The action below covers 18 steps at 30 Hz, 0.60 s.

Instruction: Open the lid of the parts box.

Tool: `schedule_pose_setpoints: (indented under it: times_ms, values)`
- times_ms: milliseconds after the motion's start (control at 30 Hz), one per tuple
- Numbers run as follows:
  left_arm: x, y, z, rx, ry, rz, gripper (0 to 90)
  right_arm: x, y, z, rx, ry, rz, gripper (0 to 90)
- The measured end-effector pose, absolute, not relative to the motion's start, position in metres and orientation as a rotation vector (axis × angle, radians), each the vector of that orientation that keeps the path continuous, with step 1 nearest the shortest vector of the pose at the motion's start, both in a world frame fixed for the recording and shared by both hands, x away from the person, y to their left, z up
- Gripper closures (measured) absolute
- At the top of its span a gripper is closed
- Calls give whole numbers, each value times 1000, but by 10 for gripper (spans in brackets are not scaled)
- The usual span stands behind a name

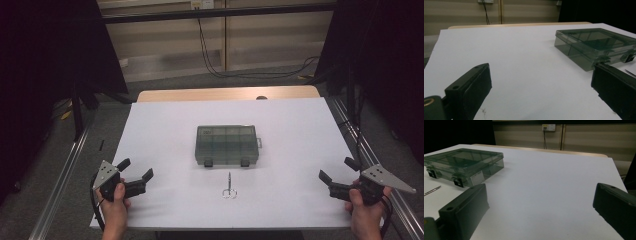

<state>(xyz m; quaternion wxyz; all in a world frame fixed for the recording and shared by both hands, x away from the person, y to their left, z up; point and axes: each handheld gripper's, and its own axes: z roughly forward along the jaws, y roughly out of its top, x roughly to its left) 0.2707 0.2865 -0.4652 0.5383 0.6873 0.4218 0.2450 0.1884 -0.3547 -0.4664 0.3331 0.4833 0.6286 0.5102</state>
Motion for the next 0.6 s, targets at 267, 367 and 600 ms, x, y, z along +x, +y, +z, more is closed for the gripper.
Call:
schedule_pose_setpoints:
  times_ms: [267,367,600]
  values:
    - [276,265,-458,1659,974,518,25,192,-345,-460,1257,1645,1343,0]
    - [280,248,-451,1667,941,490,24,196,-338,-454,1243,1656,1346,0]
    - [287,224,-448,1720,904,472,24,207,-323,-441,1228,1684,1350,0]
